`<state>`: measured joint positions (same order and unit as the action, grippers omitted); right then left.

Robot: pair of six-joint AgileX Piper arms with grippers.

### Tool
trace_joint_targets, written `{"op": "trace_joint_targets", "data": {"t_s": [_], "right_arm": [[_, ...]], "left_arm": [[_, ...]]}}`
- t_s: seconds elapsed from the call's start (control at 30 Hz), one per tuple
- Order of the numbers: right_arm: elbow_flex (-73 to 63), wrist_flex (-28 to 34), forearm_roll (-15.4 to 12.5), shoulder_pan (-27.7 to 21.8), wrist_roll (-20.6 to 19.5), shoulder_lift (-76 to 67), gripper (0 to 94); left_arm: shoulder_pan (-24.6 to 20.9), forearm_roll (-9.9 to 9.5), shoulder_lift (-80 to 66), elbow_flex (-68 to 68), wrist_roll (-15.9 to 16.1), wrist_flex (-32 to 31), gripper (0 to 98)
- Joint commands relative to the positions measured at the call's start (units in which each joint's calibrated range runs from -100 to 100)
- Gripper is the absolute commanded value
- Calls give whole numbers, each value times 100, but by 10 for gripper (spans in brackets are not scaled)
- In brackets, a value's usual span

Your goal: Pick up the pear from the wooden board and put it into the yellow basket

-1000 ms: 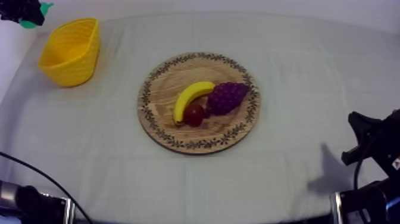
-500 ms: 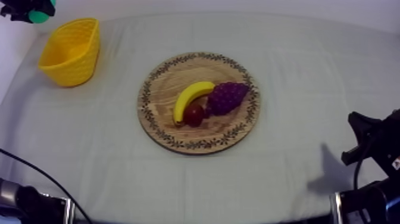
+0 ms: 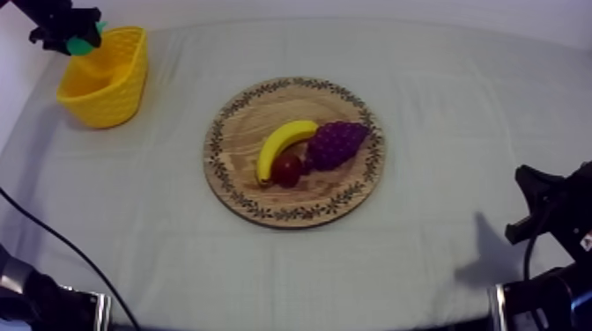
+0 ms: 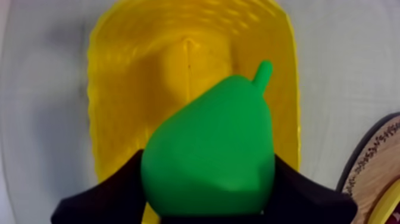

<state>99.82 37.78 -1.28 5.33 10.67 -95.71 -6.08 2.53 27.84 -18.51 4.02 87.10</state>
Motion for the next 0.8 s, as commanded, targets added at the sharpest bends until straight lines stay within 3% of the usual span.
{"op": "trace_joint_targets", "data": {"t_s": [0.0,0.3,0.77], "right_arm": [[-5,4,-1,3,5,-4,4],[-5,4,-1,3,5,-4,4],[-5,4,-1,3,5,-4,4]], "left_arm": [[-14,3,350,-26,2,-65,478],[-36,-45,1021,39,-77,-473,506],[-29,61,1133,45,-335,-482,804]]}}
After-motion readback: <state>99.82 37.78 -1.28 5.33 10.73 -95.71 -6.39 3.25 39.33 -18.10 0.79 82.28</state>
